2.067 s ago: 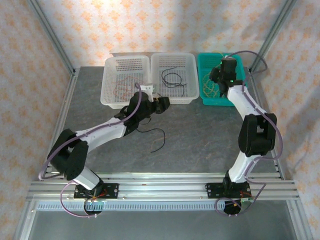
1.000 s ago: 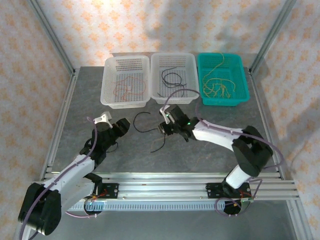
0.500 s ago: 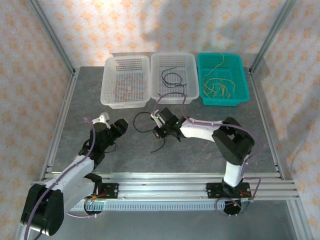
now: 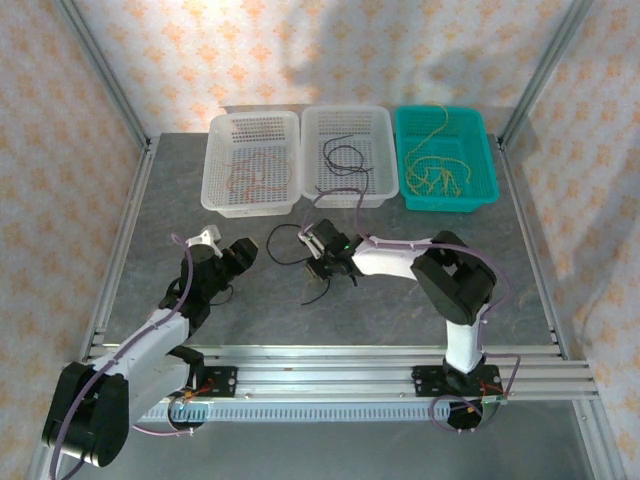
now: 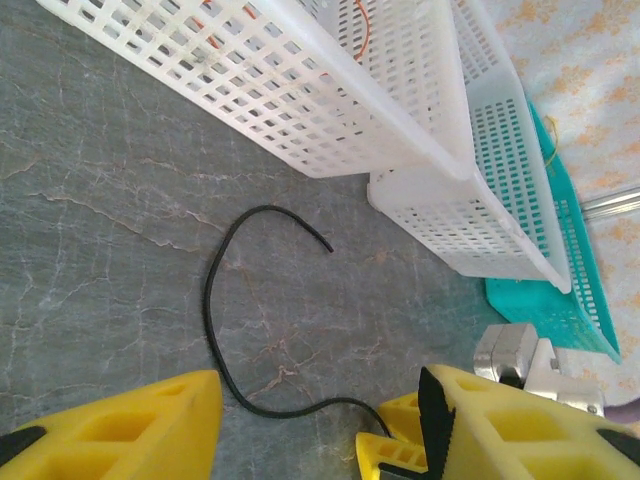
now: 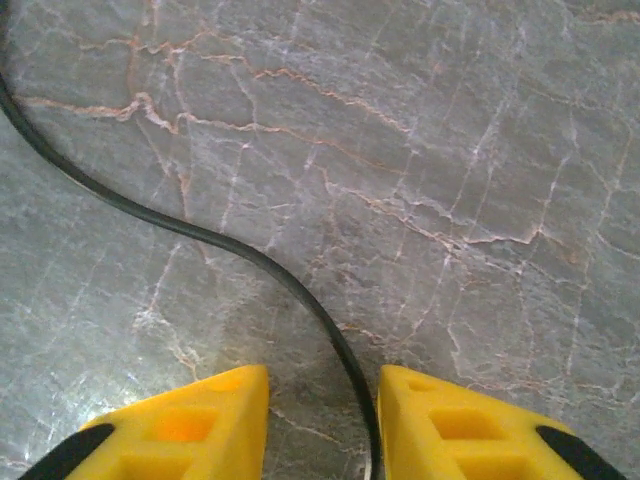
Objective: Untangle the cables
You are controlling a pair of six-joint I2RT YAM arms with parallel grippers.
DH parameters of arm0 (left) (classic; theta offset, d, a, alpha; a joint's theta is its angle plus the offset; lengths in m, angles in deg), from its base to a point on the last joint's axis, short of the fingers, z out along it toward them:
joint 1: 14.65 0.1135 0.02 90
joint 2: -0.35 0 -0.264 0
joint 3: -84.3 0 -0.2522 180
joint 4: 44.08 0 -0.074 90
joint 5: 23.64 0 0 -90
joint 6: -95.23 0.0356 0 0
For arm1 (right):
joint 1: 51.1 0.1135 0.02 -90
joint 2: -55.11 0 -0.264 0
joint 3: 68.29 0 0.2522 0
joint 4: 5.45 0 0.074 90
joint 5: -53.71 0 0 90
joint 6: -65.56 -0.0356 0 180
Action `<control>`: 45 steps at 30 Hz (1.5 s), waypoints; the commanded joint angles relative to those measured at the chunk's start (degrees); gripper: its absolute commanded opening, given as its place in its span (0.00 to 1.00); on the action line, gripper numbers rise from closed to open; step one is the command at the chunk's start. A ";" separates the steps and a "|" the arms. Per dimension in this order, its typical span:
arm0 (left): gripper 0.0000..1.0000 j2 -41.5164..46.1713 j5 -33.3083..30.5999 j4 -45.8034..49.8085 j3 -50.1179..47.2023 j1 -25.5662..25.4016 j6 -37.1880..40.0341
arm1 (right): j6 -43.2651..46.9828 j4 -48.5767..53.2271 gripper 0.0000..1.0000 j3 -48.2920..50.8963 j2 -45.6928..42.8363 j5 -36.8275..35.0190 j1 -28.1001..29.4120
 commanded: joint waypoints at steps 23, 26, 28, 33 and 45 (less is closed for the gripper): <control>0.60 0.12 0.00 5.14 13.49 -3.86 10.33 | -1.28 -0.47 0.00 6.74 -22.21 -0.18 0.08; 0.60 0.01 -0.69 5.61 16.07 -4.74 11.21 | -0.98 0.81 0.00 6.43 -26.85 -0.63 -0.24; 0.60 -0.11 -1.10 5.71 17.71 -5.27 11.69 | -1.12 1.49 0.00 5.84 -29.45 -1.23 -1.02; 0.60 -0.31 -1.88 5.89 20.51 -5.87 12.57 | -3.89 -0.26 0.00 5.29 -36.94 0.08 -6.04; 0.61 -11.53 -3.56 1.81 29.01 -10.83 17.40 | -10.08 -3.55 0.00 -2.79 -29.70 -5.29 -17.33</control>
